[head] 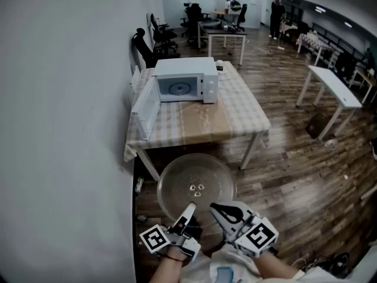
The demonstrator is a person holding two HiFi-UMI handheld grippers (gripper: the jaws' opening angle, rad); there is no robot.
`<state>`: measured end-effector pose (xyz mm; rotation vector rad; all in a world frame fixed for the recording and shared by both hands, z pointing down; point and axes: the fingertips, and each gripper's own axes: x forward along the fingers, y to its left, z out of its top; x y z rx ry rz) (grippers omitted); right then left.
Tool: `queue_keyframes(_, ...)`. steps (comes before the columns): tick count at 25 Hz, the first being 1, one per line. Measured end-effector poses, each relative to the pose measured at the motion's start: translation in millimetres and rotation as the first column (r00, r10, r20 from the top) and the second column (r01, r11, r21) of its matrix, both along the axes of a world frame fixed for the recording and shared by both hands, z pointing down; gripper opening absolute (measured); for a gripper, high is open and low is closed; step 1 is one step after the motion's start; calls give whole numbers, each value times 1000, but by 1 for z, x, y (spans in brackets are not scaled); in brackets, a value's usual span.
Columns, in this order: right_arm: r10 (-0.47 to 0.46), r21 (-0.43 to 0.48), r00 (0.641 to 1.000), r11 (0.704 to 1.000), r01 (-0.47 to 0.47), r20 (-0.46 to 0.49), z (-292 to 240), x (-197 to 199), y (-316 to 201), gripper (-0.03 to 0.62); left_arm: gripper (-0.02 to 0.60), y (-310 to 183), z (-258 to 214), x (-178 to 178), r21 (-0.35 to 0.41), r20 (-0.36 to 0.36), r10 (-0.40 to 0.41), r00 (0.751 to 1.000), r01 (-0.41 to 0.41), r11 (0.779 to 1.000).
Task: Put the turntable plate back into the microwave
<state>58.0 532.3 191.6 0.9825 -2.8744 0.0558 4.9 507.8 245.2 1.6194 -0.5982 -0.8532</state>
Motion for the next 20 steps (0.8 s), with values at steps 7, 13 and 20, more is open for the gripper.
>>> queue_keyframes(7, -1, 0, 1000, 1000, 1, -17, 1, -2, 0, 31, 25, -1, -1, -2, 2, -3, 3, 1000, -3, 1000)
queue_keyframes(13, -8, -3, 1000, 1000, 8, -28, 1, -5, 0, 31, 25, -2, -2, -2, 6, -5, 7, 1000, -7, 1000)
queue_keyframes(20, -40, -12, 999, 999, 40, -18, 3, -10, -2, 34, 25, -5, 0, -7, 6, -7, 7, 1000, -7, 1000)
